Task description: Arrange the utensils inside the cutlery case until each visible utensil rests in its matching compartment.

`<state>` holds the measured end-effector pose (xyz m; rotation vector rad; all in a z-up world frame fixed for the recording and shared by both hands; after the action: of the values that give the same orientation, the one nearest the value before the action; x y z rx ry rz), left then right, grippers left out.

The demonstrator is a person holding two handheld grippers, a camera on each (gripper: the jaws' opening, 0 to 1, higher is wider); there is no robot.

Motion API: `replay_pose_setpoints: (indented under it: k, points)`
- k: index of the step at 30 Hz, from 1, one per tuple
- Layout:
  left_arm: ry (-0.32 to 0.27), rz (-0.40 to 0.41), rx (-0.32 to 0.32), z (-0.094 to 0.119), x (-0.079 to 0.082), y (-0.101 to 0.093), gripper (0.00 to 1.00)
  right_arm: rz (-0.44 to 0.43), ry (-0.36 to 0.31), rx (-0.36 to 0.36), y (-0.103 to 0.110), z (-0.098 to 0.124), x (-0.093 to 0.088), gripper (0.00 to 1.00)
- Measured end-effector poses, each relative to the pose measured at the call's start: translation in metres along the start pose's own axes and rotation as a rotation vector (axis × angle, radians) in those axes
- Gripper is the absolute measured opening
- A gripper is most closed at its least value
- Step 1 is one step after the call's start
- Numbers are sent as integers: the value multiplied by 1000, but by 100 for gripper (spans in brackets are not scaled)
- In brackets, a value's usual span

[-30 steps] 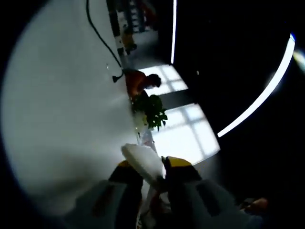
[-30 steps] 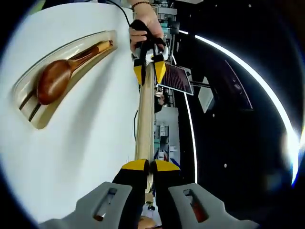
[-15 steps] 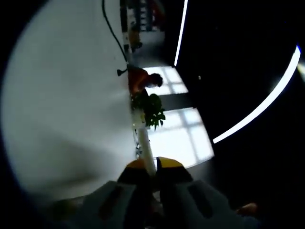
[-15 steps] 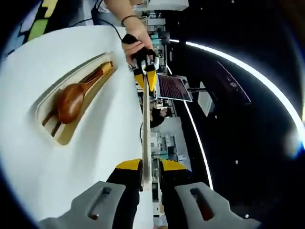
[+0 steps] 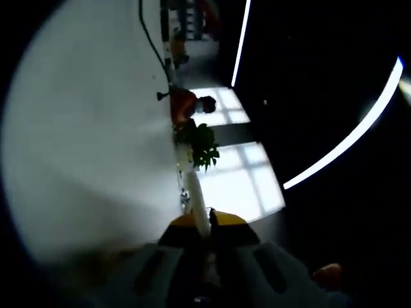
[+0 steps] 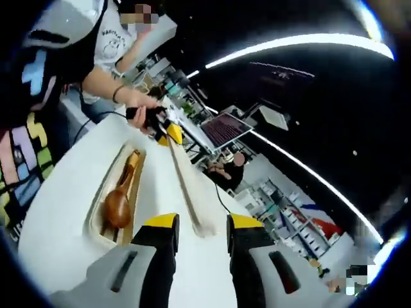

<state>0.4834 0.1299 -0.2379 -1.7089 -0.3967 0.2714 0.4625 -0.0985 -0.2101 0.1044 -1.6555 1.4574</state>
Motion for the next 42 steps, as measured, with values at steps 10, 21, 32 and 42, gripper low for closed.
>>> replay_pose_setpoints:
  k: [10,21,32,42]
  points:
    - [37,-12,31,12,-12,8,4,-400,-104,88,2,12,3,39]
    - [104,-31,84,16,-27,16,4,-524,-49,180,16,7,-5,42]
    - [129,-35,106,21,-33,19,4,-620,-10,292,32,-3,-7,48]
    - [124,-36,129,23,-38,24,4,-652,83,423,47,-14,-13,52]
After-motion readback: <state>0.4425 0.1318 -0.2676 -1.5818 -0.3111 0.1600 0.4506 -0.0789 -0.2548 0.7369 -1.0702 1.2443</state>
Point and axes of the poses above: the point that each gripper's makers call its tool centre point, and the gripper's own axes: z roughly backward along the fingers, y roughly to its left, x roughly out of its top, the point moved 4 cm from there along z, roughly backward along the fingers, and after that the axes turned 6 degrees about z, right-handed, at the moved point
